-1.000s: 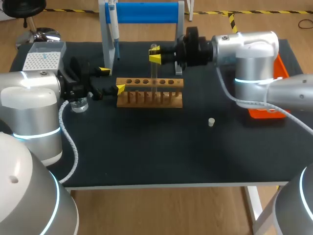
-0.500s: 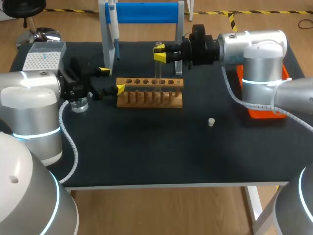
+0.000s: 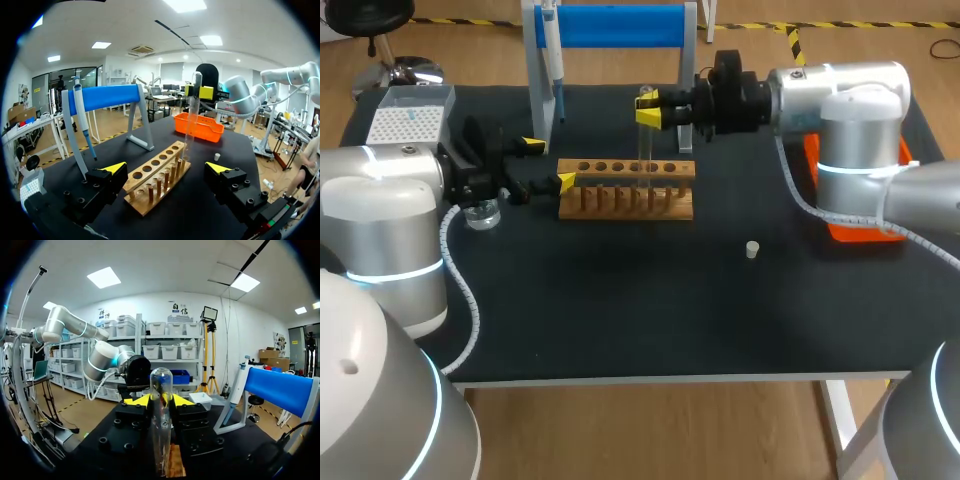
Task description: Invert the test tube, pick up the pipette, mount the tip to pipette, aspirate from beaker and dispense into the tube, eject the tip, return the pipette, and cap with the stopper.
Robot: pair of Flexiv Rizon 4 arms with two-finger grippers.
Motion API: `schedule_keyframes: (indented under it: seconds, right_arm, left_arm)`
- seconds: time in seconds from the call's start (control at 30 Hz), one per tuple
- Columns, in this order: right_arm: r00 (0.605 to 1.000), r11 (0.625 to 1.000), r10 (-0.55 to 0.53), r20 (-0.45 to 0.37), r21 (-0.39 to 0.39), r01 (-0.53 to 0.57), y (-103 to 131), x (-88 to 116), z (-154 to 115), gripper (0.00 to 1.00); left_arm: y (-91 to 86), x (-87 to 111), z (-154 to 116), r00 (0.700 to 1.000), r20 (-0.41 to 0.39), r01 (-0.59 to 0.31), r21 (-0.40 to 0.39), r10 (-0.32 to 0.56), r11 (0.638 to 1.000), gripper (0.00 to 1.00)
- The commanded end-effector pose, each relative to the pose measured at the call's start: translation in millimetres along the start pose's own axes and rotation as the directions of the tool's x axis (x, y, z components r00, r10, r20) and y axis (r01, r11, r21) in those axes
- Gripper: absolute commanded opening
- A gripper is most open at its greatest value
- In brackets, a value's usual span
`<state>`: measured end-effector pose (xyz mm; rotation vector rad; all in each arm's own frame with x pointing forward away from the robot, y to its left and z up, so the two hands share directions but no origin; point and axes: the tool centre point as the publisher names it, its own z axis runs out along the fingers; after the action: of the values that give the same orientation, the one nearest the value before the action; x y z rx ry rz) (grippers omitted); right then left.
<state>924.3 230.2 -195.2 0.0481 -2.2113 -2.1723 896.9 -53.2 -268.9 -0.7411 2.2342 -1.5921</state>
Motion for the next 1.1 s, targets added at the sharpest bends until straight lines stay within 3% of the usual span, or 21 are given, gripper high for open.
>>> schedule_keyframes:
  seconds: [0.03, 0.2, 0.33, 0.43, 0.47, 0.53, 0.63, 0.7, 0.8, 0.93, 1.1]
  right_arm:
    - [0.998, 0.999, 0.054, 0.01, 0.006, -0.054, 1.8, -1.4, -2.6, 0.0]
    - [0.957, 0.958, 0.285, 0.048, 0.015, -0.286, 6.1, -8.9, -8.5, 0.0]
    - [0.857, 0.858, 0.512, 0.058, 0.024, -0.514, 8.7, -19.0, -13.3, 0.0]
    - [0.759, 0.758, 0.648, 0.063, 0.049, -0.651, 7.1, -25.3, -15.9, 0.0]
    - [0.707, 0.705, 0.705, 0.057, 0.053, -0.707, 6.9, -27.0, -17.0, 0.0]
    - [0.636, 0.634, 0.768, 0.069, 0.057, -0.771, 5.4, -30.3, -19.0, 0.0]
    - [0.498, 0.495, 0.864, 0.067, 0.059, -0.867, 2.0, -33.5, -22.0, 0.0]
    - [0.377, 0.374, 0.924, 0.061, 0.058, -0.926, -1.0, -35.8, -23.6, 0.0]
    - [0.263, 0.261, 0.964, 0.046, 0.053, -0.964, -4.6, -37.4, -25.5, 0.0]
    - [0.17, 0.169, 0.985, 0.024, 0.048, -0.984, -6.5, -37.2, -27.5, 0.0]
    - [0.1, 0.1, 0.995, 0.017, 0.037, -0.994, -7.7, -35.6, -30.2, 0.0]
  left_arm:
    - [0.4, 1.5, 1.1, 1.0, 0.005, -0.001, 0.001, 0.001, 1.0, 1.0]
    - [0.4, 1.5, 1.1, 1.0, 0.005, -0.001, 0.001, 0.001, 1.0, 1.0]
    - [0.4, 1.5, 1.1, 1.0, 0.005, -0.001, 0.001, 0.001, 1.0, 1.0]
    - [0.4, 1.5, 1.1, 1.0, 0.005, -0.001, 0.001, 0.001, 1.0, 1.0]
    - [0.4, 1.5, 1.1, 1.0, 0.005, -0.001, 0.001, 0.001, 1.0, 1.0]
    - [0.4, 1.5, 1.1, 1.0, 0.005, -0.001, 0.001, 0.001, 1.0, 1.0]
    - [0.4, 1.5, 1.1, 1.0, 0.005, -0.001, 0.001, 0.001, 1.0, 1.0]
    - [0.4, 1.5, 1.1, 1.0, 0.005, -0.001, 0.001, 0.001, 1.0, 1.0]
    - [0.4, 1.5, 1.1, 1.0, 0.005, -0.001, 0.001, 0.001, 1.0, 1.0]
    - [0.4, 1.5, 1.1, 1.0, 0.005, -0.001, 0.001, 0.001, 1.0, 1.0]
    - [0.4, 1.5, 1.1, 1.0, 0.005, -0.001, 0.001, 0.001, 1.0, 1.0]
